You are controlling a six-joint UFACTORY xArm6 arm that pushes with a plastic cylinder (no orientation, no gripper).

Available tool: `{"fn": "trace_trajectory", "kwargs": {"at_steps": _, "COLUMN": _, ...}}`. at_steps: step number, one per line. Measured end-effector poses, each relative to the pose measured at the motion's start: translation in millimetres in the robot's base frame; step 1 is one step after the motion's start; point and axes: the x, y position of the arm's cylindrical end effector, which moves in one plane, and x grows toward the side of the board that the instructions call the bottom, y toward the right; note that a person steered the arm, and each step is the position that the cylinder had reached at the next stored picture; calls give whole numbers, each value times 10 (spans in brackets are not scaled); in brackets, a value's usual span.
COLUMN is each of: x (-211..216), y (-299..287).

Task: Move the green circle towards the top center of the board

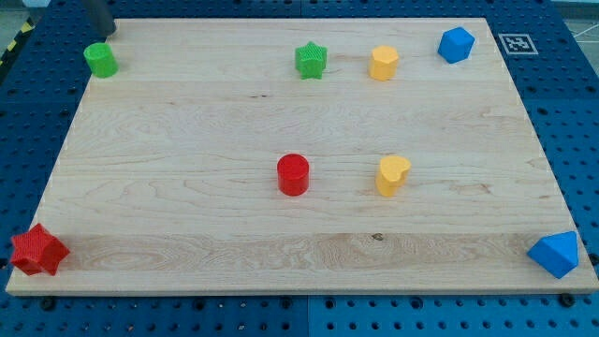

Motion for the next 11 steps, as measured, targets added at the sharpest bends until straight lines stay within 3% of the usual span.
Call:
{"fn": "trace_trajectory", "kwargs": {"at_steps": 1, "x": 662, "y": -2}}
{"fn": "trace_trajectory", "kwargs": {"at_steps": 3, "x": 1289, "y": 15}}
{"fn": "trace_trajectory", "kwargs": {"at_steps": 4, "x": 2058, "y": 114}}
{"fn": "trace_trajectory", "kwargs": {"at_steps": 6, "x": 2525, "y": 114}}
{"fn": "trace_trajectory", "kwargs": {"at_steps": 10, "x": 2210, "y": 401}}
{"fn": "trace_trajectory", "kwargs": {"at_steps": 11, "x": 1668, "y": 429}}
